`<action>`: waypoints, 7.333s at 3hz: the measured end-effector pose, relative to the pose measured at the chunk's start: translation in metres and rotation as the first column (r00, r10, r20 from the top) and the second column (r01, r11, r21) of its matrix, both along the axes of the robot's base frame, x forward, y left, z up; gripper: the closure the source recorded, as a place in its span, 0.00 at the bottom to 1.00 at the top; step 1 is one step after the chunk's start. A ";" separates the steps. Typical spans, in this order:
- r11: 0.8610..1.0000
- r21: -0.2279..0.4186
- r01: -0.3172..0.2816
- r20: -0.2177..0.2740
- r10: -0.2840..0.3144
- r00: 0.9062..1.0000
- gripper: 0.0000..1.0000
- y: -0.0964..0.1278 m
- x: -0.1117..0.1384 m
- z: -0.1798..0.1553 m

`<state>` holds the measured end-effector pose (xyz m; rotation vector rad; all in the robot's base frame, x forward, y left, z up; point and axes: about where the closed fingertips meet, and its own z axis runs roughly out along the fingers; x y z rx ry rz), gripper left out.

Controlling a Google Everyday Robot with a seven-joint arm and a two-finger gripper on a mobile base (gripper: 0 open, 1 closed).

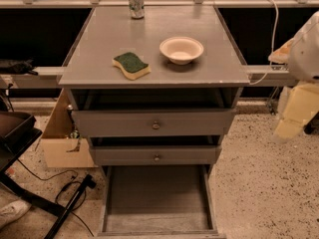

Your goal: Close bottom drawer

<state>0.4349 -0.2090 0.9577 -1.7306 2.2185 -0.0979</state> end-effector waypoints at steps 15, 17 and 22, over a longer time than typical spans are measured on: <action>0.860 0.340 0.379 -0.488 -0.183 0.853 1.00 0.002 -0.137 -0.791; 0.823 0.480 0.303 -0.440 -0.073 0.895 1.00 0.036 -0.129 -0.861; 0.697 0.709 0.106 -0.213 0.068 0.975 1.00 0.089 -0.022 -0.852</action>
Offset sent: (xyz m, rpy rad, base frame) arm -0.0578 0.0549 -0.2627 0.2081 -0.0713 0.1038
